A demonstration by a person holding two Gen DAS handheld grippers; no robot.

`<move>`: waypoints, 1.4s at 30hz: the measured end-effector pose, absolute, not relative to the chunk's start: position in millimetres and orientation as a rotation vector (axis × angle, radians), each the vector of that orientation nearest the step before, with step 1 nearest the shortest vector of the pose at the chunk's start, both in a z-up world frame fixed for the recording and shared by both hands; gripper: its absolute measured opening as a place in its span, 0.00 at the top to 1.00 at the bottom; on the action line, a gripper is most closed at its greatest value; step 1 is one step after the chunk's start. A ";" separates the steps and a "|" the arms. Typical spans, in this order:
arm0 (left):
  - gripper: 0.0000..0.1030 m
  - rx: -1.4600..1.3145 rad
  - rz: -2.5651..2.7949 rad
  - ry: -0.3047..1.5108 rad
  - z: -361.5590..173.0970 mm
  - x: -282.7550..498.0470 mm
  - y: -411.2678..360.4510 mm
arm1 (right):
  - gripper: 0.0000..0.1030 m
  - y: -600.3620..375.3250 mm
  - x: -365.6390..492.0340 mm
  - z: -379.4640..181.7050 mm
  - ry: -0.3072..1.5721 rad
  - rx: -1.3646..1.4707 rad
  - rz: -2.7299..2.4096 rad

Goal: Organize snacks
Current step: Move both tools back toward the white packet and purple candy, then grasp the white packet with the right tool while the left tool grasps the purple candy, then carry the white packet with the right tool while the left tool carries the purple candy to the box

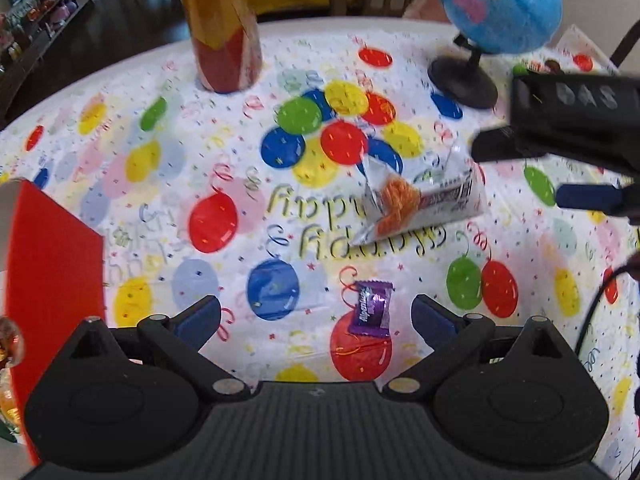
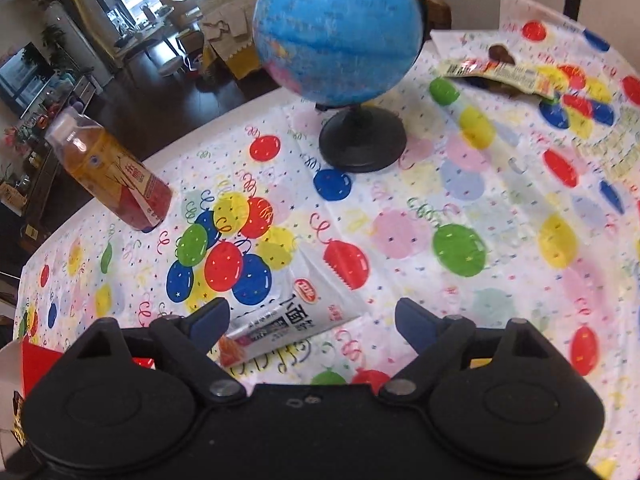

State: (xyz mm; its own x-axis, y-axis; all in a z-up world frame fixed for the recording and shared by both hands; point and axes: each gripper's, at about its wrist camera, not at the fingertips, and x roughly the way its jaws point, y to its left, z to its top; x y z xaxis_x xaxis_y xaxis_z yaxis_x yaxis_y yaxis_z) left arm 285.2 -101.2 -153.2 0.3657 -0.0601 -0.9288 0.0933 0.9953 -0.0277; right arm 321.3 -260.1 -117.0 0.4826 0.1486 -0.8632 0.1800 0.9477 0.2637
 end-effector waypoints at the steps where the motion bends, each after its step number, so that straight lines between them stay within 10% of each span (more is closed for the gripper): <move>1: 0.01 0.032 -0.101 1.201 -156.6 286.7 -102.9 | 0.14 -257.4 324.6 -121.1 1.084 0.340 -0.016; 7: 0.01 0.067 -0.134 1.236 -172.9 295.0 -116.7 | 0.18 -255.2 343.5 -146.7 1.146 0.387 -0.039; 15: 0.27 0.087 -0.143 1.271 -190.7 300.3 -126.0 | 0.28 -249.9 349.5 -164.0 1.204 0.411 -0.003; 30: 0.78 0.125 -0.182 1.195 -187.0 293.2 -132.9 | 0.82 -258.3 342.0 -167.1 1.187 0.452 0.038; 42: 0.81 0.014 -0.134 1.221 -178.3 282.5 -97.3 | 0.92 -268.2 305.1 -153.1 1.155 0.390 0.122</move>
State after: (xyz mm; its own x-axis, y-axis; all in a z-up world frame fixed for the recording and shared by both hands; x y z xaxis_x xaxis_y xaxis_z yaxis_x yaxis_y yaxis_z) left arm 282.5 -97.3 -178.3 0.3355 -0.0957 -0.9372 0.1103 0.9920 -0.0618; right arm 305.1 -268.2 -153.1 0.4055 0.2923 -0.8661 0.1045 0.9264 0.3616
